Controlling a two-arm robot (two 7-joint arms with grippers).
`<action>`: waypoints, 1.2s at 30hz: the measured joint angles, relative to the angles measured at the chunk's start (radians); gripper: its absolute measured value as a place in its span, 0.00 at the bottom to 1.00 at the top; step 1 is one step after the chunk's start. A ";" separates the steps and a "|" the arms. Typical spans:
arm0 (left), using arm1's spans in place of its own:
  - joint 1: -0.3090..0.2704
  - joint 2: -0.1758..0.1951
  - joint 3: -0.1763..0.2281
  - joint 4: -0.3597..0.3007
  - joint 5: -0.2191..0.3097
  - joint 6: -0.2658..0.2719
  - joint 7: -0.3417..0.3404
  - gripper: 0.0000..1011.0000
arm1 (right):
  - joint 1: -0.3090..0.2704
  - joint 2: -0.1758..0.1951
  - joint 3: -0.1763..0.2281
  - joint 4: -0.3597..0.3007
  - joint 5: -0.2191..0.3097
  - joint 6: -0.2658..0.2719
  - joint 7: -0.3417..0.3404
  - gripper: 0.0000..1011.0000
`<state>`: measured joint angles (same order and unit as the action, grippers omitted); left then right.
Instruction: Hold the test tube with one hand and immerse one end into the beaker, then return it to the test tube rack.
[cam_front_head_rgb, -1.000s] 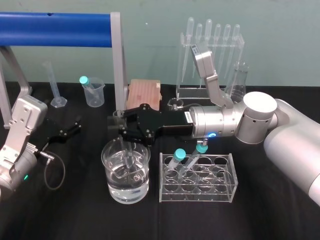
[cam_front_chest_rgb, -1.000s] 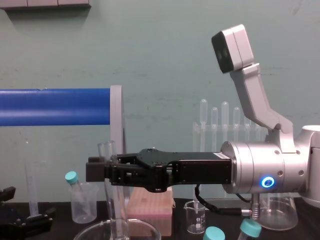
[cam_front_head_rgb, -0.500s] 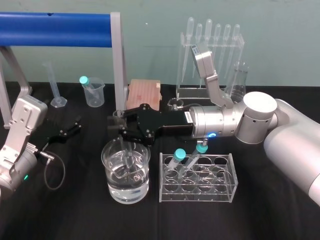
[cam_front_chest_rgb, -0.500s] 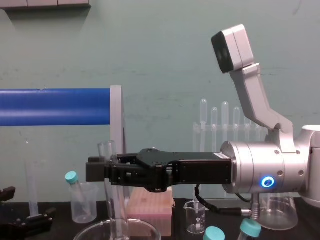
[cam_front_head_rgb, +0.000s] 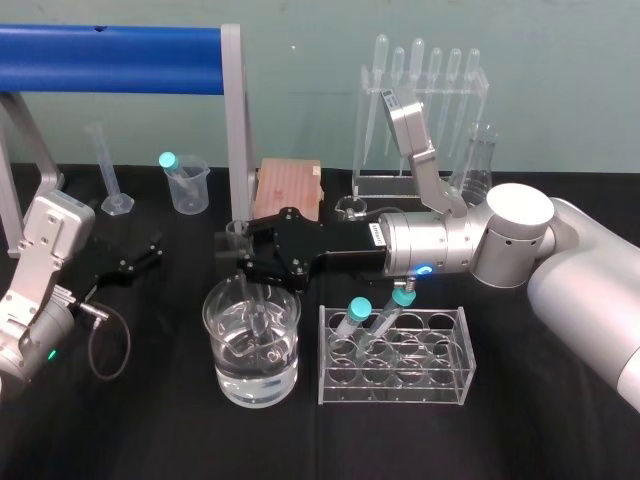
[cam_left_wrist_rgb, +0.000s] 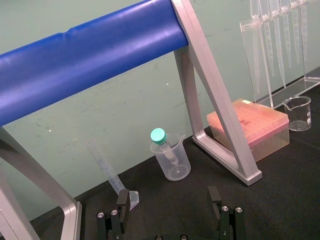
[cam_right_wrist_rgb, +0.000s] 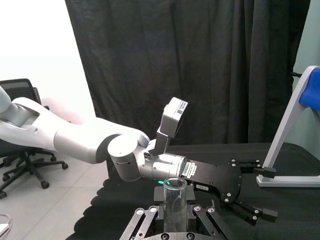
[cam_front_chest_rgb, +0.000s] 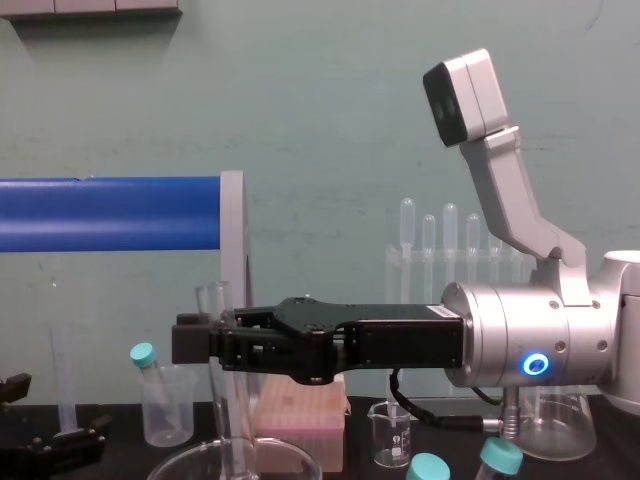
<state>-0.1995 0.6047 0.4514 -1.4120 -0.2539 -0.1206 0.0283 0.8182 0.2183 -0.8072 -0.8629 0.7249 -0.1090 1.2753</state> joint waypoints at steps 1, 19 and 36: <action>0.000 0.000 0.000 0.000 0.000 0.000 0.000 0.99 | 0.000 0.000 0.000 0.000 0.000 0.000 0.000 0.24; 0.000 0.000 0.000 0.000 0.000 0.000 0.000 0.99 | 0.000 0.000 0.000 0.000 0.000 0.000 0.000 0.24; 0.000 0.000 0.000 0.000 0.000 0.000 0.000 0.99 | 0.000 0.000 0.000 0.000 0.000 0.000 0.000 0.24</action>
<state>-0.1995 0.6047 0.4514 -1.4120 -0.2539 -0.1206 0.0283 0.8182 0.2183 -0.8072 -0.8629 0.7249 -0.1090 1.2753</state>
